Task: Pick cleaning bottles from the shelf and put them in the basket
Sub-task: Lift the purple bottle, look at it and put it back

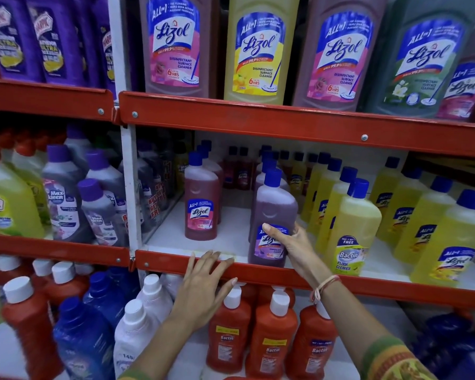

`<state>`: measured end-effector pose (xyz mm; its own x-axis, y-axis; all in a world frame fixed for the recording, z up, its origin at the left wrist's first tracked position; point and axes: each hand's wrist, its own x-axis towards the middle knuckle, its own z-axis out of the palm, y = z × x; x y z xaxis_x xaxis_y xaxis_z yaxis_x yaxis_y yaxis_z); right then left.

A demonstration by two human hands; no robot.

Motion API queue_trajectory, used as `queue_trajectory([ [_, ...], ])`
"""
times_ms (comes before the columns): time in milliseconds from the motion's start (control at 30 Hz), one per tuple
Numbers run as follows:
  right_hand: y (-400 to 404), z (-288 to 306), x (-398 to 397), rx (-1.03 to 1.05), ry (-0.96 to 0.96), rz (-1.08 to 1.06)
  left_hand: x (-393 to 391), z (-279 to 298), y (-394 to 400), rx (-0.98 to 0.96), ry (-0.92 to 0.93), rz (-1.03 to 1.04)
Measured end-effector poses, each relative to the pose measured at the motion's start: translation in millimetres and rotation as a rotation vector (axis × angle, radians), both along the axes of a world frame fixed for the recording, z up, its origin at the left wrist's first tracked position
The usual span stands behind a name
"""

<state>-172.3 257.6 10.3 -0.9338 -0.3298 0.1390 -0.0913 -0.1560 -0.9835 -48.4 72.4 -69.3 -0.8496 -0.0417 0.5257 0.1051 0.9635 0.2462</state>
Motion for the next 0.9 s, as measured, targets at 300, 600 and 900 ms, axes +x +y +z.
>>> queue_trajectory([
  [300, 8.0, 9.2, 4.4, 0.128, 0.073, -0.029, 2.5, -0.4, 10.5, 0.047, 0.068, 0.010],
  [600, 94.6, 30.6, 29.4, 0.182, 0.323, 0.028, -16.6, 23.5, 97.8, 0.177, 0.212, -0.160],
  [900, 177.6, 33.3, 9.4, 0.047, 0.602, -0.337, -47.5, 11.7, 154.6, 0.049, 0.147, -0.230],
])
